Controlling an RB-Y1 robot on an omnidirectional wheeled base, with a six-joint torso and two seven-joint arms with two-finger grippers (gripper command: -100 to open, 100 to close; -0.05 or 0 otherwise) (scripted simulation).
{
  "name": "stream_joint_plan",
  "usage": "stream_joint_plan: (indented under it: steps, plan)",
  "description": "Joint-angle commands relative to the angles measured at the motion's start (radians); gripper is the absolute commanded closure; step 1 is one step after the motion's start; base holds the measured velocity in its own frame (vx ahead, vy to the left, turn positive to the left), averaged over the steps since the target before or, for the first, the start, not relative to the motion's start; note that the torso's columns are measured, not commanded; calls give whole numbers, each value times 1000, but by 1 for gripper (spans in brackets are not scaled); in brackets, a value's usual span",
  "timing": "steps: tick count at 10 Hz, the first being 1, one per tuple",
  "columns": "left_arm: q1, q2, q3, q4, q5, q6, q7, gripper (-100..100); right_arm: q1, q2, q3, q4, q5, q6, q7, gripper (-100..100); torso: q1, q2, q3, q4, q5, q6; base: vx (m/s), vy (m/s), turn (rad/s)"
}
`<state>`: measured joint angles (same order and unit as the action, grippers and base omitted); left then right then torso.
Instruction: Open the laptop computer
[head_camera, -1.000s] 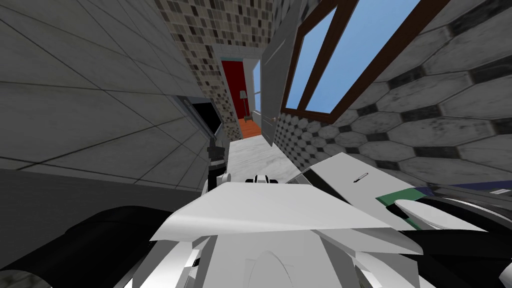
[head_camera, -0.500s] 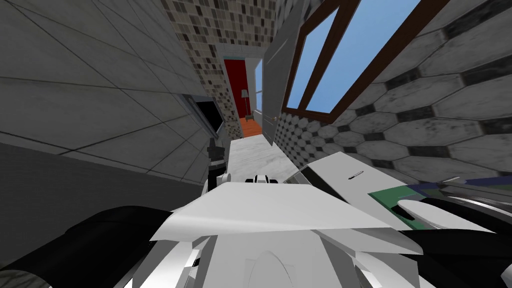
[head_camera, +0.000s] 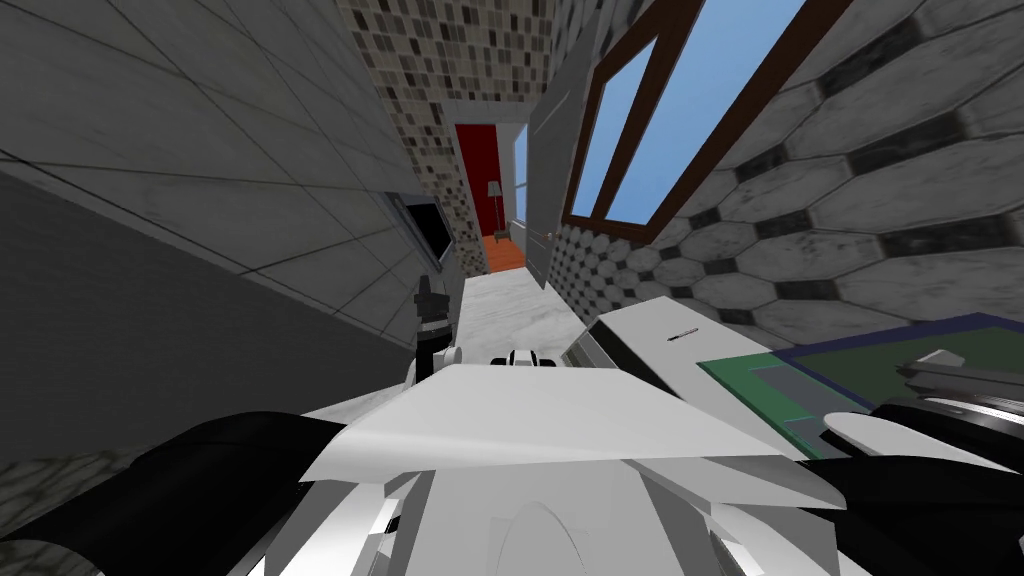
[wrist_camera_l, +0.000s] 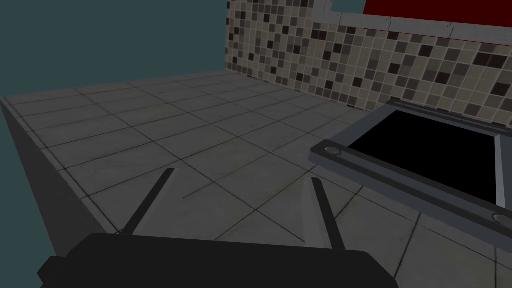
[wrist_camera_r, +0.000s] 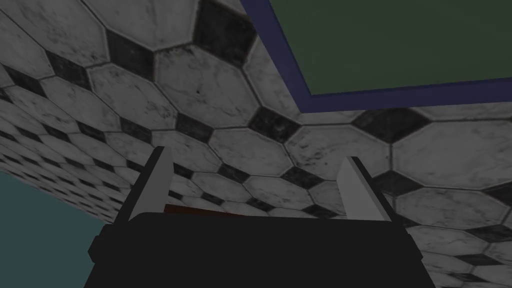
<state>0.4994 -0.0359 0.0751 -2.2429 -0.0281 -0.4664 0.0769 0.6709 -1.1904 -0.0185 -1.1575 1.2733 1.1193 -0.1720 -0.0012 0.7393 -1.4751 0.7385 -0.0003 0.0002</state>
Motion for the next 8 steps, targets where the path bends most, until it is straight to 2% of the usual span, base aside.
stream_joint_plan:
  steps: [1, 8]
  plan:
    - [0, 0, 0, 0, 0, 0, 0, 0, 40, -44, 15, 4, 49, 20, -6, -100, 0, -2, -1, -1, 0, 0, -178, -119, 99]
    - [0, 0, 0, 0, 0, 0, 0, 0, 162, -170, 56, -2, 192, 85, -16, -100, 3, -1, -1, 0, 1, 0, -186, -114, 100]
